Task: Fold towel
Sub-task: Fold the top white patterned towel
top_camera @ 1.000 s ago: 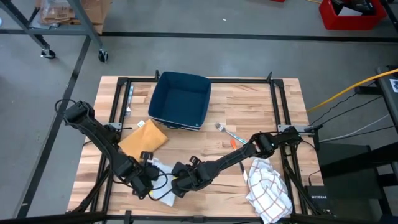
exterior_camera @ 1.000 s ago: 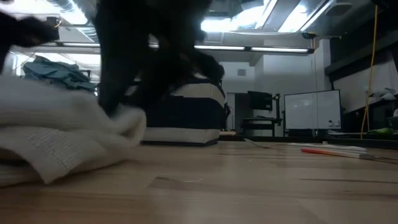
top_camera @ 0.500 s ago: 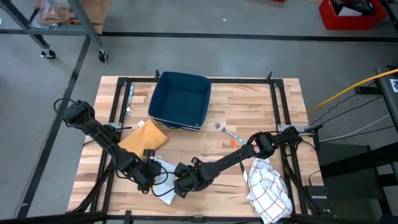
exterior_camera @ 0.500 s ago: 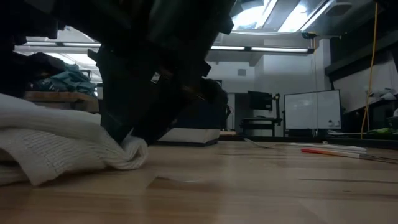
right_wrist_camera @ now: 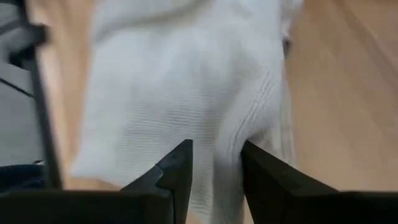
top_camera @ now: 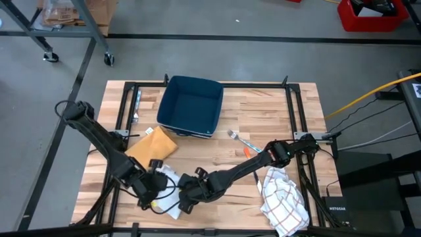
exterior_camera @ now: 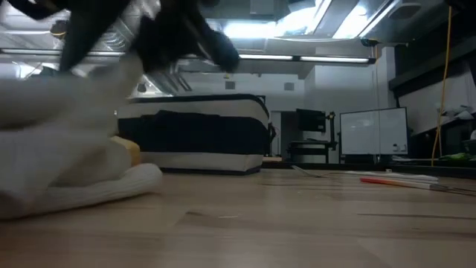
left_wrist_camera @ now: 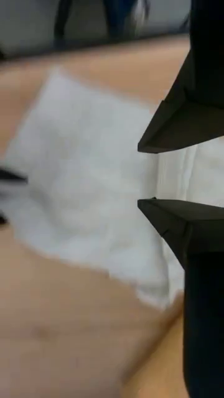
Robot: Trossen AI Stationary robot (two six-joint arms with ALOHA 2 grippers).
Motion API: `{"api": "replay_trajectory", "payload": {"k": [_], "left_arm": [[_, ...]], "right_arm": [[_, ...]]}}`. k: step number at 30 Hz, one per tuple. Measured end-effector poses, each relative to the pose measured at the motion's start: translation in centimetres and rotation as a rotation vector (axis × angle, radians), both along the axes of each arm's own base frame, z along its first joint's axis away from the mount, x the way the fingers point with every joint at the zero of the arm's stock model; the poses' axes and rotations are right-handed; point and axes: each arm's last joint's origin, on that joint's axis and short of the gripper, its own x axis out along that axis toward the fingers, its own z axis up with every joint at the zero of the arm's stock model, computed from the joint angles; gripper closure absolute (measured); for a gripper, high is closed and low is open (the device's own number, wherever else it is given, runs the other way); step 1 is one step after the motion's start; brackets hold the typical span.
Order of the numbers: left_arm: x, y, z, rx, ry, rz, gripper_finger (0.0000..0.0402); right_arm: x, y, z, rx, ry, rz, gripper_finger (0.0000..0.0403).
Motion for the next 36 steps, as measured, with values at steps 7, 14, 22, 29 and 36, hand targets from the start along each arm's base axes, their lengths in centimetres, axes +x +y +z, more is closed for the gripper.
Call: {"api": "replay_trajectory", "payload": {"k": [7,14,22,29,36], "left_arm": [[-1.4,-0.7,1.8,-0.214,0.075,0.051,0.0279],[-1.8,-1.1,1.8,-0.213,0.075,0.054,0.0279],[-1.6,-0.7,1.5,-0.136,0.002,0.092,0.0279],[-1.2,-1.1,0.8,-0.179,-0.060,0.125,0.0279],[-1.3,-0.4,-1.9,-0.096,-0.135,0.171,0.0279]], "right_arm": [[0.7,0.1,3.1,-0.033,-0.103,0.070,0.0276],[0.2,-0.3,2.1,-0.010,-0.016,0.046,0.0276],[-0.5,-0.5,1.0,-0.033,0.090,0.032,0.0276],[0.3,-0.2,1.4,-0.005,-0.001,0.053,0.0276],[0.7,-0.1,0.4,-0.029,-0.006,0.036,0.0276]]}}
